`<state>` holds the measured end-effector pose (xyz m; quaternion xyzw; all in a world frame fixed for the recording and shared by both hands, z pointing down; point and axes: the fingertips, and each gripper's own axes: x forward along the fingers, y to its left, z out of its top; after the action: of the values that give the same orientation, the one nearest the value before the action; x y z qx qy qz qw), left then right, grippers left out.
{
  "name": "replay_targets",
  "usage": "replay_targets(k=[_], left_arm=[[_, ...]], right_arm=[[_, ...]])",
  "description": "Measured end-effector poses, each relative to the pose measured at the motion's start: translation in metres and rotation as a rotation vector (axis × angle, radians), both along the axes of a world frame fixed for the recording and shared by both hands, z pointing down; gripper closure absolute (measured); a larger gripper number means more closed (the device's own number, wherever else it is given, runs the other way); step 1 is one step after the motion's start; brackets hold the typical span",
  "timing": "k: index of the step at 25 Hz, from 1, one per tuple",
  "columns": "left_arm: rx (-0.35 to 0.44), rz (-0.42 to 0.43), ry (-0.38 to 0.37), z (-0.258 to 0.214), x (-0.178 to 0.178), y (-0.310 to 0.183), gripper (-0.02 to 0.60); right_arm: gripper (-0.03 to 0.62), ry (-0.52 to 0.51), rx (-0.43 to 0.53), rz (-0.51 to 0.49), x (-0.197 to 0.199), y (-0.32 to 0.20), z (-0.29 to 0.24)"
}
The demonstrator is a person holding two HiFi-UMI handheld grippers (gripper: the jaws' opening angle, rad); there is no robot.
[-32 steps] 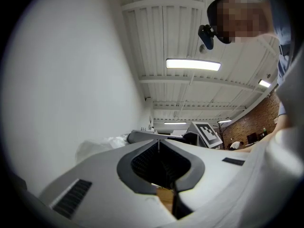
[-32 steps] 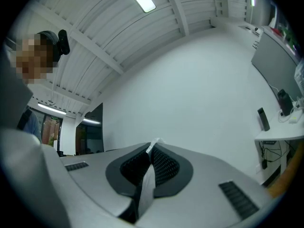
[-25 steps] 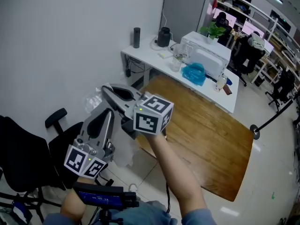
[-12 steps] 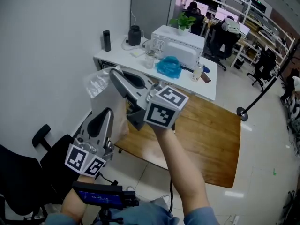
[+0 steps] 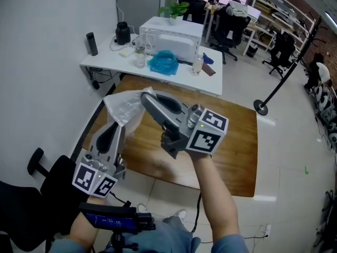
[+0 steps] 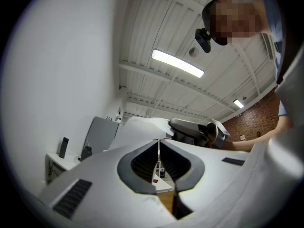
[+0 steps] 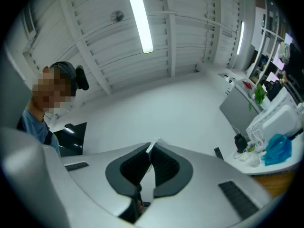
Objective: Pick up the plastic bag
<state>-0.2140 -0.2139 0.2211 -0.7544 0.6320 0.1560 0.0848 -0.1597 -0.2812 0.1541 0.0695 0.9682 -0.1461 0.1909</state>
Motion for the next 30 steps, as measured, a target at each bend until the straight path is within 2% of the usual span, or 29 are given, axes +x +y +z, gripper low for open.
replay_targets(k=[8,11,15,21,30], left_arm=[[-0.057,0.046,0.002,0.024,0.056,-0.024,0.565],[-0.091,0.082,0.006,0.037,0.081,-0.035,0.565],[-0.138,0.131,0.014,0.057,0.114,-0.05,0.565],[-0.193,0.219,-0.019,0.084,0.168,-0.069,0.565],[-0.278,0.29,-0.025,0.122,0.219,-0.088,0.565]], right_arm=[[0.592,0.084,-0.108,0.119,0.109,-0.043,0.072],[0.592,0.126,-0.131,0.125,0.14,-0.045,0.098],[0.593,0.204,-0.169,0.135,0.178,-0.048,0.138],[0.593,0.267,-0.234,0.206,0.231,-0.058,0.183],[0.593,0.348,-0.346,0.244,0.296,-0.058,0.242]])
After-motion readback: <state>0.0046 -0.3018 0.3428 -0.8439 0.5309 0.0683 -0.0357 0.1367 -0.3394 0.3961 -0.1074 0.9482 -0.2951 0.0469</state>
